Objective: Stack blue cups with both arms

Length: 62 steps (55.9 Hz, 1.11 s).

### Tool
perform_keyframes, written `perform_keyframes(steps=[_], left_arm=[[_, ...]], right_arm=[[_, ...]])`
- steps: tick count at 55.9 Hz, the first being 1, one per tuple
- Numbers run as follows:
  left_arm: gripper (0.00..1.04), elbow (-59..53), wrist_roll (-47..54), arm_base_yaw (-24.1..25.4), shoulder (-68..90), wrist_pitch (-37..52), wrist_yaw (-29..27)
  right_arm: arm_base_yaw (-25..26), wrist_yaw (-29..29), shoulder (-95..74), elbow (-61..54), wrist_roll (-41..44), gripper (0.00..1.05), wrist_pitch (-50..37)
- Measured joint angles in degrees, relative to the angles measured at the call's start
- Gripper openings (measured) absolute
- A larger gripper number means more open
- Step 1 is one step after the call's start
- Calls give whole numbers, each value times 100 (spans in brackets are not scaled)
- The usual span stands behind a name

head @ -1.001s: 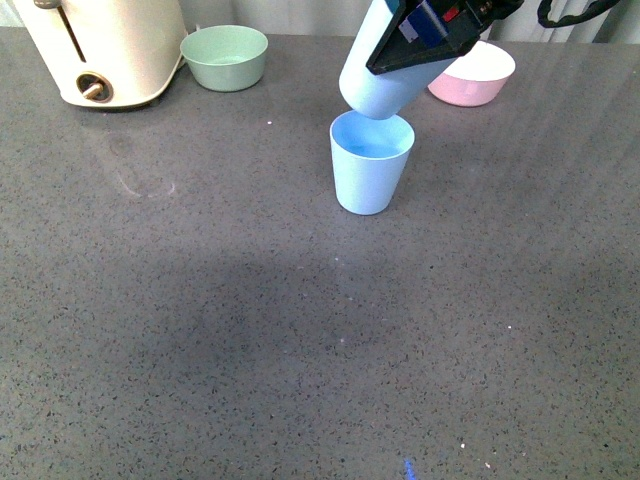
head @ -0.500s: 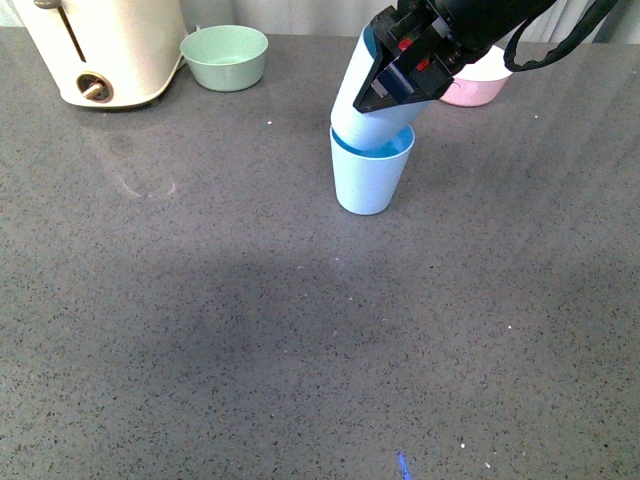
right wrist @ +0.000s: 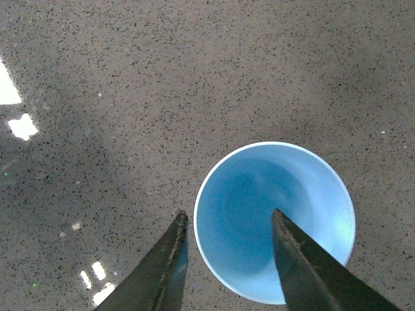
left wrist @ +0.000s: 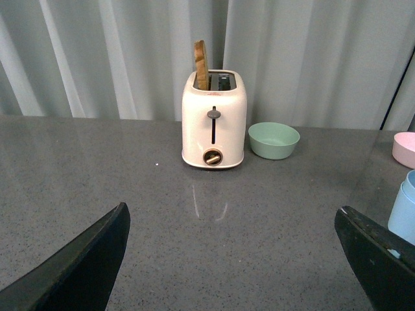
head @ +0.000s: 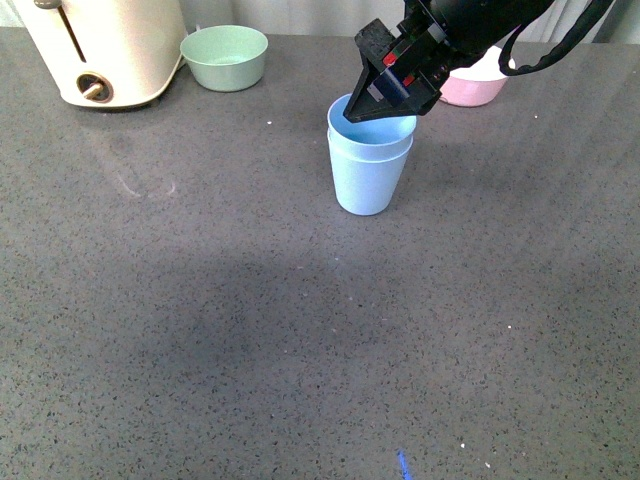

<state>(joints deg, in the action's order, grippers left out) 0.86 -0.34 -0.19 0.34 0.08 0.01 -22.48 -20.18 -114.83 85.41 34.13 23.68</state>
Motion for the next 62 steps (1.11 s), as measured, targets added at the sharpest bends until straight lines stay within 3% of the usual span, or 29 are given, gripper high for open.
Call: perform_keyframes(steps=[7, 17, 24, 31, 35, 39, 51, 58, 62], left_arm=[[96, 0, 0, 0, 0, 0, -2], [96, 0, 0, 0, 0, 0, -2], [96, 0, 0, 0, 0, 0, -2], [96, 0, 0, 0, 0, 0, -2], [96, 0, 2, 0, 0, 0, 4], [96, 0, 2, 0, 0, 0, 0], [96, 0, 2, 0, 0, 0, 0], [96, 0, 2, 0, 0, 0, -2], [96, 0, 2, 0, -2, 0, -2]], right_arm=[[15, -28, 31, 0, -42, 59, -63], [302, -361, 1084, -590, -372, 96, -1071], [623, -221, 2315, -1534, -1029, 96, -2210], [813, 332, 3582, -2828, -1657, 96, -3171], [675, 2059, 3884, -3517, -2347, 83, -4485], [763, 3239, 4175, -4389, -2946, 68, -5545], [1244, 2997, 5139, -6063, -3316, 24, -6234], [1401, 2855, 5475, -6551, -3333, 4, -6325], [1458, 2752, 5654, -6763, -3342, 2, -6358]])
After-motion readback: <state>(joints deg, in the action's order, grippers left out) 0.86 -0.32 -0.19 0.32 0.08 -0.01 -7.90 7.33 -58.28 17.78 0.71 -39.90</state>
